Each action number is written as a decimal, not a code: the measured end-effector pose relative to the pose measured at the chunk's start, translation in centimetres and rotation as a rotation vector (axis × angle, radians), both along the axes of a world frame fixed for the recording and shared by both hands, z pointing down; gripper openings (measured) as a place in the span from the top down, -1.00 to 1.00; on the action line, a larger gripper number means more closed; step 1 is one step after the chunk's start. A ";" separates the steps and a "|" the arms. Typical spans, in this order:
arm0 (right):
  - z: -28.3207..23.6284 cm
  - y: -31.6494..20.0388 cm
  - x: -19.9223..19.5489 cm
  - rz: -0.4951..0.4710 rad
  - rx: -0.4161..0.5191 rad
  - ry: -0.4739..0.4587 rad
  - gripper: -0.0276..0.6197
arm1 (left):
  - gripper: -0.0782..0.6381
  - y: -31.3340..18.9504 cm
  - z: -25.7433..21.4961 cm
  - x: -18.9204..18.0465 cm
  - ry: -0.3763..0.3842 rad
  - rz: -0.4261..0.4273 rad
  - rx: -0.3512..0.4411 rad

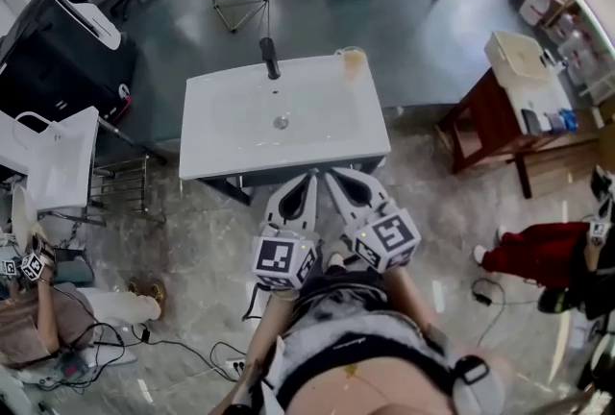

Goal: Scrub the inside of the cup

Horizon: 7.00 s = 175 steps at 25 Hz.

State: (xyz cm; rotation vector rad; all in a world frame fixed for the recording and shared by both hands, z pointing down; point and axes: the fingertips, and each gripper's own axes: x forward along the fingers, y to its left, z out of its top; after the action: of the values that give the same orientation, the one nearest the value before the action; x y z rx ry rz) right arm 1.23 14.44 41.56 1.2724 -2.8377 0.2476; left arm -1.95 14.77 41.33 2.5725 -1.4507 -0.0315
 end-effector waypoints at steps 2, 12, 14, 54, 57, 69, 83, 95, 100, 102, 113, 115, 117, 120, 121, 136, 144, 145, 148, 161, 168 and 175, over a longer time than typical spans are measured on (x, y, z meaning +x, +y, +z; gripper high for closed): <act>-0.1 -1.4 -0.1 0.023 -0.003 0.005 0.91 | 0.78 -1.7 0.0 0.2 0.003 0.032 -0.006; -0.5 -8.9 -2.8 0.093 0.012 0.021 0.91 | 0.78 -9.4 0.2 -2.1 -0.022 0.128 -0.013; -0.5 -10.1 -3.7 0.096 0.011 0.019 0.91 | 0.78 -10.6 0.2 -3.0 -0.018 0.133 -0.020; -0.6 -22.9 -6.0 -0.003 -0.011 -0.004 0.91 | 0.78 -22.6 -0.2 -5.3 -0.043 0.020 -0.041; -0.6 -24.3 -4.9 -0.002 -0.017 -0.005 0.91 | 0.78 -23.9 -0.2 -4.3 -0.046 0.020 -0.045; 1.3 -28.0 1.8 0.002 -0.038 0.025 0.91 | 0.78 -27.7 1.3 1.8 -0.048 0.003 -0.067; 3.3 -29.0 1.8 -0.047 -0.086 0.049 0.91 | 0.78 -28.7 1.6 2.4 -0.067 -0.019 -0.079; 3.4 -30.3 0.8 -0.003 -0.120 0.037 0.91 | 0.78 -29.7 1.5 1.6 -0.048 0.006 -0.093; 3.7 -30.6 1.2 0.018 -0.118 0.035 0.91 | 0.78 -29.8 2.0 2.0 -0.052 0.031 -0.103; 3.8 -30.7 1.4 0.020 -0.119 0.032 0.91 | 0.78 -29.9 2.1 2.1 -0.054 0.034 -0.104; 6.0 -33.1 2.7 0.071 -0.152 0.050 0.91 | 0.78 -32.0 4.0 2.3 -0.084 0.063 -0.143; 6.3 -33.6 3.5 0.078 -0.148 0.051 0.91 | 0.78 -32.6 4.5 3.3 -0.092 0.076 -0.156; 6.9 -34.1 4.5 0.096 -0.167 0.051 0.91 | 0.78 -33.2 5.1 4.4 -0.098 0.097 -0.166; 8.1 -35.1 5.6 0.124 -0.189 0.054 0.91 | 0.78 -34.0 5.8 5.4 -0.107 0.123 -0.184; 8.6 -35.5 5.9 0.135 -0.191 0.058 0.91 | 0.78 -34.2 6.1 5.6 -0.110 0.131 -0.191; 15.8 -39.6 11.0 0.261 -0.296 0.163 0.85 | 0.78 -35.4 8.0 7.7 -0.126 0.189 -0.233; 18.5 -40.8 13.4 0.324 -0.325 0.229 0.84 | 0.78 -35.1 8.8 8.2 -0.129 0.212 -0.257; 18.6 -41.0 13.6 0.324 -0.330 0.229 0.76 | 0.78 -35.2 8.9 8.1 -0.133 0.211 -0.258; 19.7 -41.6 14.1 0.322 -0.341 0.236 0.28 | 0.78 -35.3 9.2 7.8 -0.139 0.207 -0.267; 24.2 -44.1 14.0 0.294 -0.368 0.251 -0.41 | 0.78 -35.8 10.2 6.8 -0.154 0.189 -0.296; 25.4 -46.1 13.6 0.266 -0.330 0.226 -0.54 | 0.78 -36.0 11.1 6.2 -0.171 0.170 -0.328; 25.7 -47.7 12.4 0.196 -0.269 0.215 -0.59 | 0.78 -36.5 11.8 5.4 -0.186 0.153 -0.346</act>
State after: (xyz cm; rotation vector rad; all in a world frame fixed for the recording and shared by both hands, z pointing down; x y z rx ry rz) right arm 13.60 -33.30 67.30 1.4198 -2.4078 0.4502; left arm 3.43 -21.69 53.11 2.4363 -1.1839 0.4505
